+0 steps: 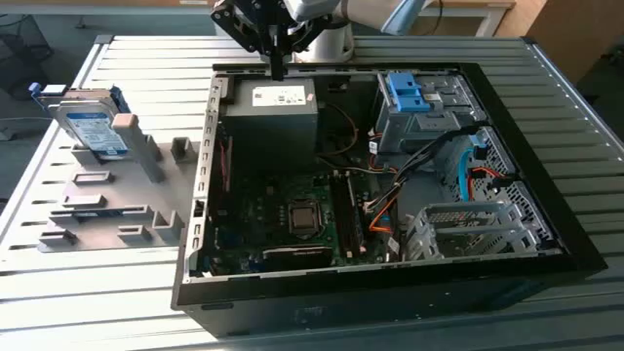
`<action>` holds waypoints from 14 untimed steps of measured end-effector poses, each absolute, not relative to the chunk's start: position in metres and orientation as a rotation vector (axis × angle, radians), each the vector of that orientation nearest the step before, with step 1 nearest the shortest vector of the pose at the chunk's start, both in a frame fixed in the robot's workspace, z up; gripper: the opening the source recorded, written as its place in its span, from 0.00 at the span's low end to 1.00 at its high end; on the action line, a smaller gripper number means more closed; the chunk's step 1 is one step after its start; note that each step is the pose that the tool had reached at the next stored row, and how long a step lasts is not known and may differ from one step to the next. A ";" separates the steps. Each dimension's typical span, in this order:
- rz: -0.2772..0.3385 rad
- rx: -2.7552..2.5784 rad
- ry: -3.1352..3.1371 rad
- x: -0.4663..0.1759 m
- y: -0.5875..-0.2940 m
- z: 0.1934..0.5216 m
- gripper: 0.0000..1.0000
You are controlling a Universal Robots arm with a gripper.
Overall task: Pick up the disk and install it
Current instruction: 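Reach for the disk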
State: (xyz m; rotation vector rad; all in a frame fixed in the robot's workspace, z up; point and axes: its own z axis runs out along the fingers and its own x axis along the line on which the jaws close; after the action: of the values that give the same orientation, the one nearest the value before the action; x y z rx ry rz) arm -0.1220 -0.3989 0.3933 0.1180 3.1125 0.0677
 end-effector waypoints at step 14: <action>0.068 0.118 3.112 -0.125 -0.399 0.393 0.11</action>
State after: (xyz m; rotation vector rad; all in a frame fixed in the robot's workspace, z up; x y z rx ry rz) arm -0.1251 -0.3990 0.3933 0.1180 3.1125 0.0676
